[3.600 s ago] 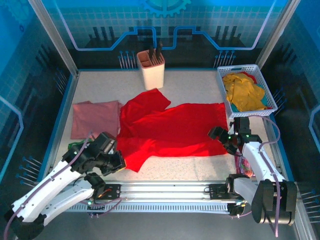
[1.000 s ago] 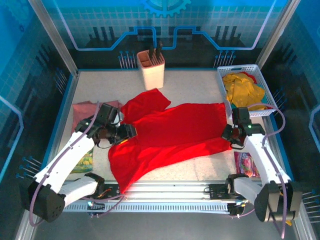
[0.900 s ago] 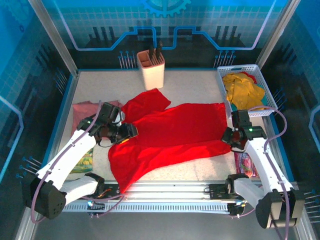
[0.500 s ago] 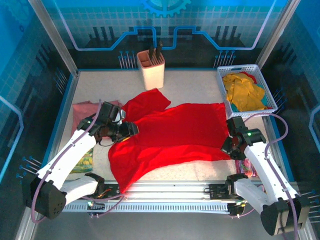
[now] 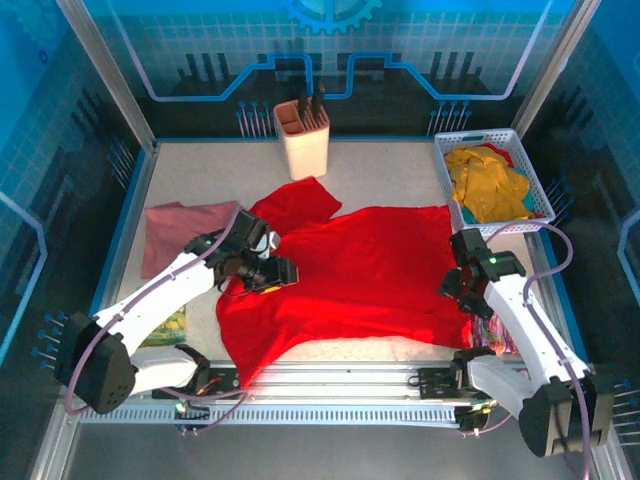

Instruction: Fold and stack the t-shirts

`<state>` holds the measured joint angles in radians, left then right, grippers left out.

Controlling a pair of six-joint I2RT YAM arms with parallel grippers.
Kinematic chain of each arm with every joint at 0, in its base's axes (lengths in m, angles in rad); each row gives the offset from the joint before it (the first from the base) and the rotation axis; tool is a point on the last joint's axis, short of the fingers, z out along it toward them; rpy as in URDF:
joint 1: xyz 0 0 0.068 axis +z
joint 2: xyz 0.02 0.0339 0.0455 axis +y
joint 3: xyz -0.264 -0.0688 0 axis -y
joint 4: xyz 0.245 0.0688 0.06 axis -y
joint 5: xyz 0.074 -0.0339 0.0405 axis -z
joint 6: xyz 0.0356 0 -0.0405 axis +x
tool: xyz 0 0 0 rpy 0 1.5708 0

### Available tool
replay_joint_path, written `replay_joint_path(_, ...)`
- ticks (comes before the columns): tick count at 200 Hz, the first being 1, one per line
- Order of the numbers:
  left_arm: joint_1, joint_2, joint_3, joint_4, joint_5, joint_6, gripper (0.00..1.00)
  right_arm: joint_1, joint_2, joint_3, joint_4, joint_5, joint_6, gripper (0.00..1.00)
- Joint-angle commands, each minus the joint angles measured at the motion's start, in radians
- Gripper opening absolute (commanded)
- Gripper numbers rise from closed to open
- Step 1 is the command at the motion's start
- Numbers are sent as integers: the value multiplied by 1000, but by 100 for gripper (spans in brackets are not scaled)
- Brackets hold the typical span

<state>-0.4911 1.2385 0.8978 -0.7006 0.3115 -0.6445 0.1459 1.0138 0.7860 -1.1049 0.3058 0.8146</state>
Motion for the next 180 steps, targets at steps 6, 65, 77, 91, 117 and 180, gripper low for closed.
replay_joint_path(6,-1,31,-13,34,-26,5,49,57,19,86,73,-26,-88,80)
replay_joint_path(65,35,217,169,40,-155,63,51,77,170,121,328,-177,-230,100)
replay_joint_path(77,65,285,214,91,-134,65,54,78,247,169,333,-156,-244,100)
replay_joint_path(91,97,376,284,107,-117,78,55,77,339,224,340,-150,-255,100)
replay_joint_path(117,123,536,420,56,-164,120,55,77,498,294,372,-164,-257,100)
replay_joint_path(180,138,849,668,-56,-149,141,54,35,833,454,399,-228,-286,98)
